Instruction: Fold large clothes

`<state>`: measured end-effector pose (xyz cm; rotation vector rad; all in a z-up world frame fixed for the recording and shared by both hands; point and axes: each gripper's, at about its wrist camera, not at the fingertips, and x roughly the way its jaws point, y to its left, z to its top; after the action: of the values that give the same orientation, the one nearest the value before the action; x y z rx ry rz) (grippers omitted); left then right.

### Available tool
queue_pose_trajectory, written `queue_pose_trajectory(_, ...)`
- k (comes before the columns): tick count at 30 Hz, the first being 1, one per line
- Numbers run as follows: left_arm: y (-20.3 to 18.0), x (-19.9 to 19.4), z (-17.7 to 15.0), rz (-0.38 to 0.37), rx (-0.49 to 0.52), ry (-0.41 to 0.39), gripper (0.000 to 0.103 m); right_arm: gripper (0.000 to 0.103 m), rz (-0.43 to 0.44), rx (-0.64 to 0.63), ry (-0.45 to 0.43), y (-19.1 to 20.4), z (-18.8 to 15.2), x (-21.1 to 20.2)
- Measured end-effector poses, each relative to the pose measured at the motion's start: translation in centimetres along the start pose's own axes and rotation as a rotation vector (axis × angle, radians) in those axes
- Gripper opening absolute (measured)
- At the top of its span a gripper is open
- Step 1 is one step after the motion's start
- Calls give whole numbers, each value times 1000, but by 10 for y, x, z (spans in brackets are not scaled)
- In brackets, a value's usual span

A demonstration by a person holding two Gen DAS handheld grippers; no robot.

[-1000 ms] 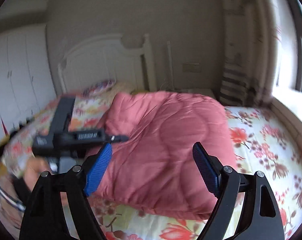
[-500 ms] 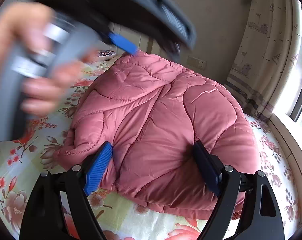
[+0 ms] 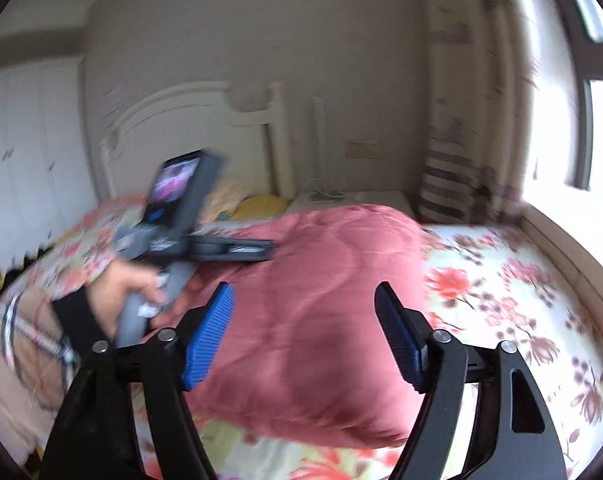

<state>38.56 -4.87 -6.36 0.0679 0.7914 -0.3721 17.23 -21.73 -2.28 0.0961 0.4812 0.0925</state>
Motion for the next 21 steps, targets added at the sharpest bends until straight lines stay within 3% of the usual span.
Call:
queue_pose_trajectory(2, 1, 0, 0, 6, -3, -1, 87, 73, -38, -47, 80, 4, -13, 21)
queue_pose_trajectory(4, 2, -1, -1, 14, -7, -1, 88, 74, -105, -141, 69, 18, -23, 28)
queue_pose_trajectory(6, -2, -10, -3, 69, 4, -13, 90, 75, -104, -127, 84, 20, -20, 25)
queue_pose_trajectory(7, -7, -20, -4, 132, 25, -35, 92, 74, -90, -106, 95, 18, -16, 21)
queue_pose_trajectory(9, -18, -55, -13, 239, 47, -114, 96, 74, -55, -67, 79, 13, -8, -1)
queue_pose_trajectory(13, -34, -142, -55, 263, 38, -317, 101, 77, -50, -86, -20, 9, -11, -55)
queue_pose_trajectory(15, -44, -188, -85, 308, 21, -390, 101, 88, -45, -84, -50, 6, -17, -82)
queue_pose_trajectory(18, -58, -239, -123, 347, 2, -473, 101, 88, -41, -76, -73, 6, -26, -110)
queue_pose_trajectory(21, -68, -262, -145, 318, 5, -464, 101, 88, -50, -84, -80, 7, -31, -126)
